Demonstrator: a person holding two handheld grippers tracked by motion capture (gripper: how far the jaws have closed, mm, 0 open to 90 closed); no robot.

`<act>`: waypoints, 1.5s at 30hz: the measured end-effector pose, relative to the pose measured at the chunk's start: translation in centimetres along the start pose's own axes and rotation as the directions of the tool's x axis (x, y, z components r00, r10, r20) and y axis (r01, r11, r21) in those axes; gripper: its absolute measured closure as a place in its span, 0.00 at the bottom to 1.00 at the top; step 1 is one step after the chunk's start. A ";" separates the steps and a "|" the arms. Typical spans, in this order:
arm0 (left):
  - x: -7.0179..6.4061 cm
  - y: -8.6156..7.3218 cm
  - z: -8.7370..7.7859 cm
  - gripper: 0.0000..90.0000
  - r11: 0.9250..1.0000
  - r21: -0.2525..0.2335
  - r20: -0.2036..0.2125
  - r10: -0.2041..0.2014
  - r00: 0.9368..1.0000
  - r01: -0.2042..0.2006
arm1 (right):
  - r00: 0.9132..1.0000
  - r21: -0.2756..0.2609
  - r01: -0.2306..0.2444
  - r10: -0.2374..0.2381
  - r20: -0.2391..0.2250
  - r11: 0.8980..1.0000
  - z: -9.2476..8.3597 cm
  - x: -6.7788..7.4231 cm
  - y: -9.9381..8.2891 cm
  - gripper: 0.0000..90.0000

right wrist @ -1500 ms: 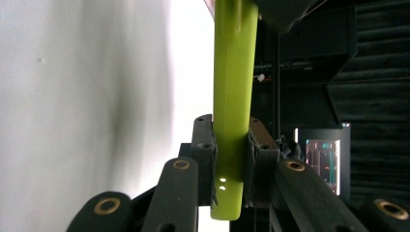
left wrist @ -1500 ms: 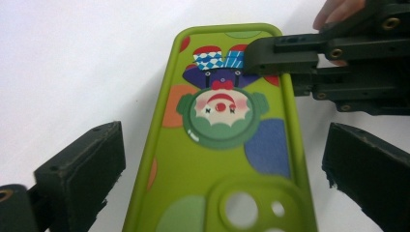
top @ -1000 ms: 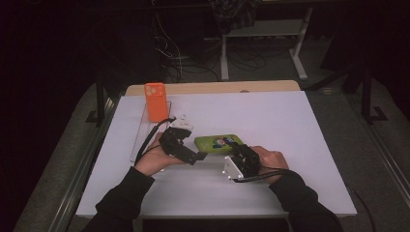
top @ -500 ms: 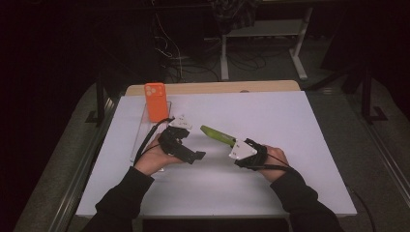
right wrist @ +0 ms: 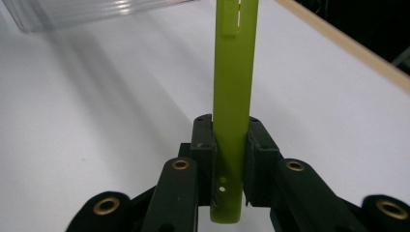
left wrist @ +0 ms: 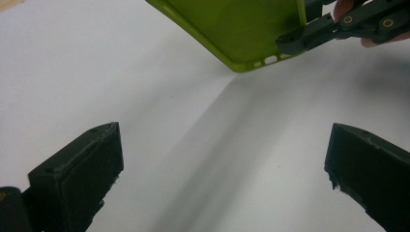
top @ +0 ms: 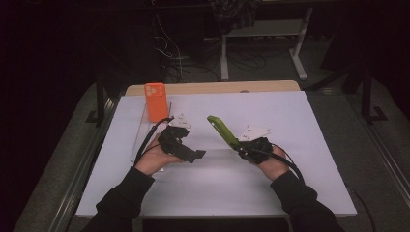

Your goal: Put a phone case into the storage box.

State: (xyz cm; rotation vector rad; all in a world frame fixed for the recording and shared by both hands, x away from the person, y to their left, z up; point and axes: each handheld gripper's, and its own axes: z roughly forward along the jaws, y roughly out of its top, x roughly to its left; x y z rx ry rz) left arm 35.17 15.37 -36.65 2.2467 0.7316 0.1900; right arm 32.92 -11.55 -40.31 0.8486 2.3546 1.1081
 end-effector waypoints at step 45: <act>0.2 1.8 3.1 0.00 0.966 -0.231 0.105 -0.091 0.990 0.113 | 0.969 -0.065 -0.163 0.147 -0.199 0.984 0.3 1.7 0.9 0.84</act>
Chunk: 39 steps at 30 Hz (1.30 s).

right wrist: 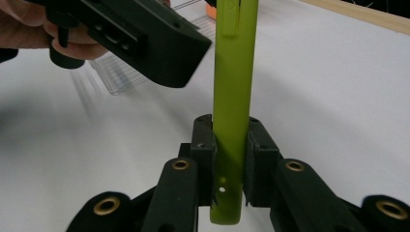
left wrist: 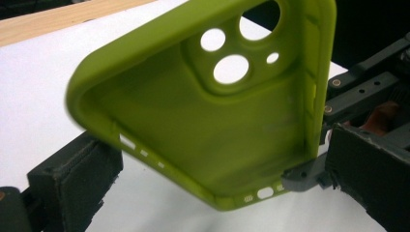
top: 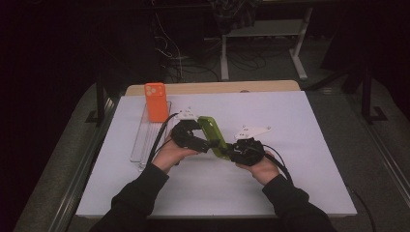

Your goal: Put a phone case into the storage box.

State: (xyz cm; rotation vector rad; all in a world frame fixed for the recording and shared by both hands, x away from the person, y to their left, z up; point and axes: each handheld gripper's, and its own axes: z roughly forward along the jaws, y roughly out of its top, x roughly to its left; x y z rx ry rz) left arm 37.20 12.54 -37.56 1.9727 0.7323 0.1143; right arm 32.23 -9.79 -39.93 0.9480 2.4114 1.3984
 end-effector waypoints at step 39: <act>0.4 0.6 -0.5 0.14 0.998 -0.020 0.001 -0.066 0.998 0.066 | 0.998 0.058 0.055 -0.054 -0.012 0.997 2.3 1.3 -0.6 0.78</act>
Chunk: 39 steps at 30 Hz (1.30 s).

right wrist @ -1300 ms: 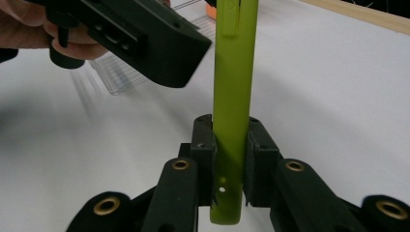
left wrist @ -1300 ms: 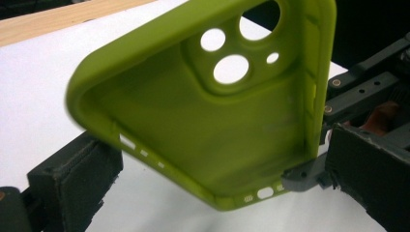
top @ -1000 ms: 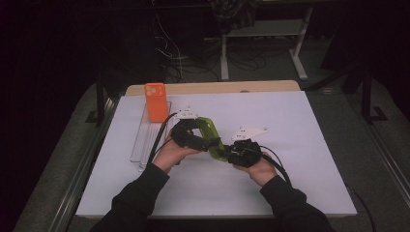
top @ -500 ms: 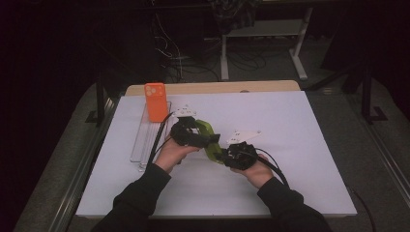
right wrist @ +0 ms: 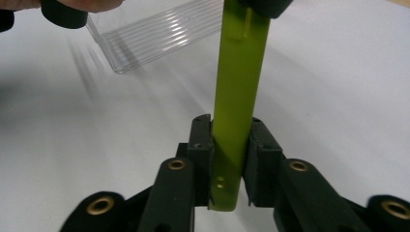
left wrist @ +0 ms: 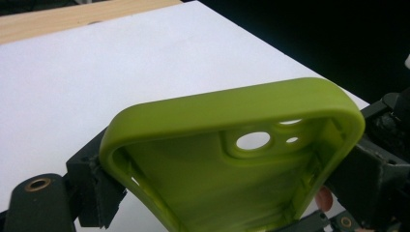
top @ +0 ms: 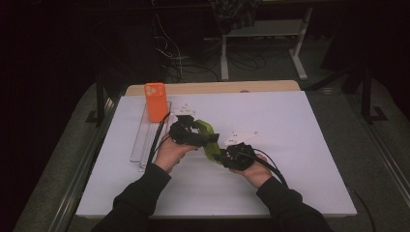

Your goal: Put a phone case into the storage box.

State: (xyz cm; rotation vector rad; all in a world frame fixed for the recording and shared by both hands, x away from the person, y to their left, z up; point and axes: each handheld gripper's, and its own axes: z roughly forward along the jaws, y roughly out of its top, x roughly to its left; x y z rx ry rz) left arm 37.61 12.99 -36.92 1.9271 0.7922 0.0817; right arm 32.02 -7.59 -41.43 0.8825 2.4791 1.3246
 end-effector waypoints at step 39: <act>7.5 7.1 -10.6 0.15 0.995 -0.089 -0.265 0.015 0.964 -0.040 | 0.988 0.003 -0.091 0.089 0.128 0.996 -8.1 -4.5 -7.1 0.00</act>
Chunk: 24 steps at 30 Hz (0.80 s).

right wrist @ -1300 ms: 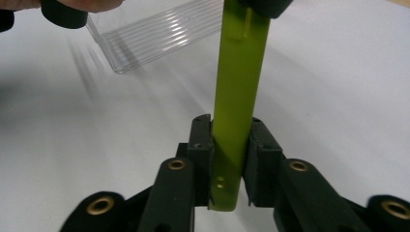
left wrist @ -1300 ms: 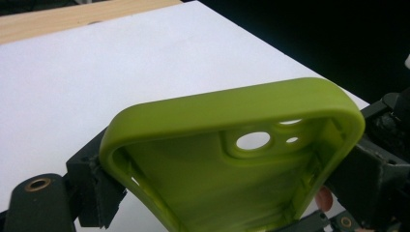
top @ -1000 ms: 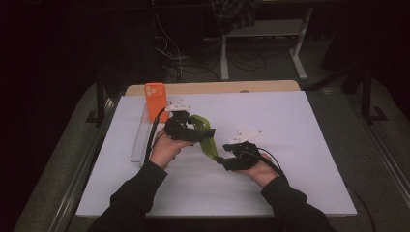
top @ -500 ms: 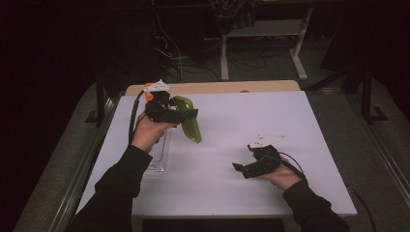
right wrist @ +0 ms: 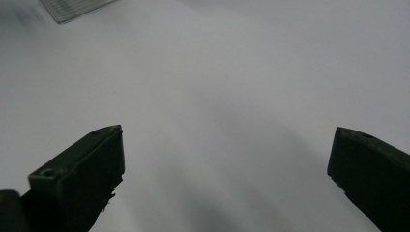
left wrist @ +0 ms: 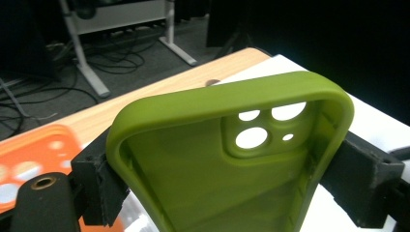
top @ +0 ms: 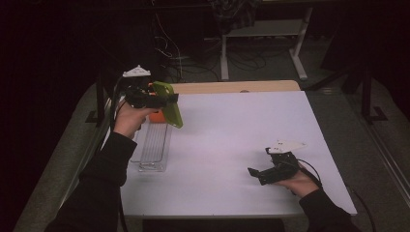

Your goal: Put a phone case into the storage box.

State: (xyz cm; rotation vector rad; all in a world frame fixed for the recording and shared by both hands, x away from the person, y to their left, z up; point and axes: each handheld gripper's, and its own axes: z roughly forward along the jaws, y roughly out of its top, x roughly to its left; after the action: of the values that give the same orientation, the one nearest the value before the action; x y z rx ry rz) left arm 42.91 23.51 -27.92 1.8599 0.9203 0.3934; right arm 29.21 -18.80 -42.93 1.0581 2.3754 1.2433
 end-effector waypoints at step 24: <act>7.0 -1.6 2.5 0.15 0.991 0.113 -0.226 -0.041 0.973 0.068 | 1.000 -0.017 0.008 -0.007 0.017 1.000 -0.6 -0.2 -0.4 0.00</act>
State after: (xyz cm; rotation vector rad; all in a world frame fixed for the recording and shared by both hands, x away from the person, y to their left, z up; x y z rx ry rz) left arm 48.36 27.45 -31.40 1.9213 1.1664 0.5313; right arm 28.89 -19.43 -42.89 1.0491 2.3499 1.2457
